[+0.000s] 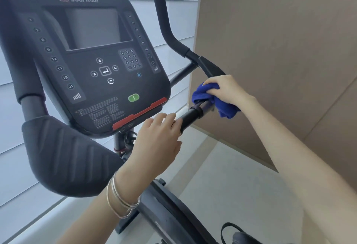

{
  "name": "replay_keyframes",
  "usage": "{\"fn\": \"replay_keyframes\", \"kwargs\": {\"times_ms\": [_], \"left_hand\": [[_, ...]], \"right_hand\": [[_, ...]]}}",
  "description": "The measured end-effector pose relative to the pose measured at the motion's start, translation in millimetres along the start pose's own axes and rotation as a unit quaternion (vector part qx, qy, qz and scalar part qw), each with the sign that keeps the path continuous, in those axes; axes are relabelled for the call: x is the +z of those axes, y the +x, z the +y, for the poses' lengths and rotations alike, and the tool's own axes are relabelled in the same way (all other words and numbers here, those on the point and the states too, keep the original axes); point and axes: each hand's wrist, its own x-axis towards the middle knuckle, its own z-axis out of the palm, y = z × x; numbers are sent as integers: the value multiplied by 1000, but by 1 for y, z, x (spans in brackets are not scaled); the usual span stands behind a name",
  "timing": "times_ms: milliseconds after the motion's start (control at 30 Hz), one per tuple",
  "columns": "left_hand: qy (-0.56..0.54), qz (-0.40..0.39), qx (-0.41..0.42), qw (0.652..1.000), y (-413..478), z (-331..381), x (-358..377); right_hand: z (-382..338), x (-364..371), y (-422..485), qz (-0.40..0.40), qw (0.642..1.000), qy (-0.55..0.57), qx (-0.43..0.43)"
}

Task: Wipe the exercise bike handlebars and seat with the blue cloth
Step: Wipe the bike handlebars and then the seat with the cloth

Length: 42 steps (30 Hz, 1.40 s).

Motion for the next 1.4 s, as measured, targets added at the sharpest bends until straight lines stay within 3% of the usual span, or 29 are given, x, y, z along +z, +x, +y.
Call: {"fn": "replay_keyframes", "kwargs": {"times_ms": [100,233,367,567,733,967,1133,1400], "left_hand": [[1,3,20,1000,-9,-5,-3],[-9,30,59,998,-17,-13,-3],[-27,68,115,991,-27,-9,-7],[-53,89,206,973,-45,18,12],[-101,19,275,956,-66,62,67],[-160,-56,278,945,-81,100,131],[-195,-109,271,936,-102,131,172],[-176,-171,254,935,-101,154,201]], "right_hand": [[-16,11,-4,-7,998,-52,34],[-41,16,-53,34,996,80,20],[-40,33,-124,119,980,147,60],[8,78,-256,166,960,86,211],[36,109,-353,189,926,45,324],[74,169,-367,103,943,-23,314],[94,215,-347,-99,934,-131,316],[117,201,-400,-72,939,-206,266]]}}
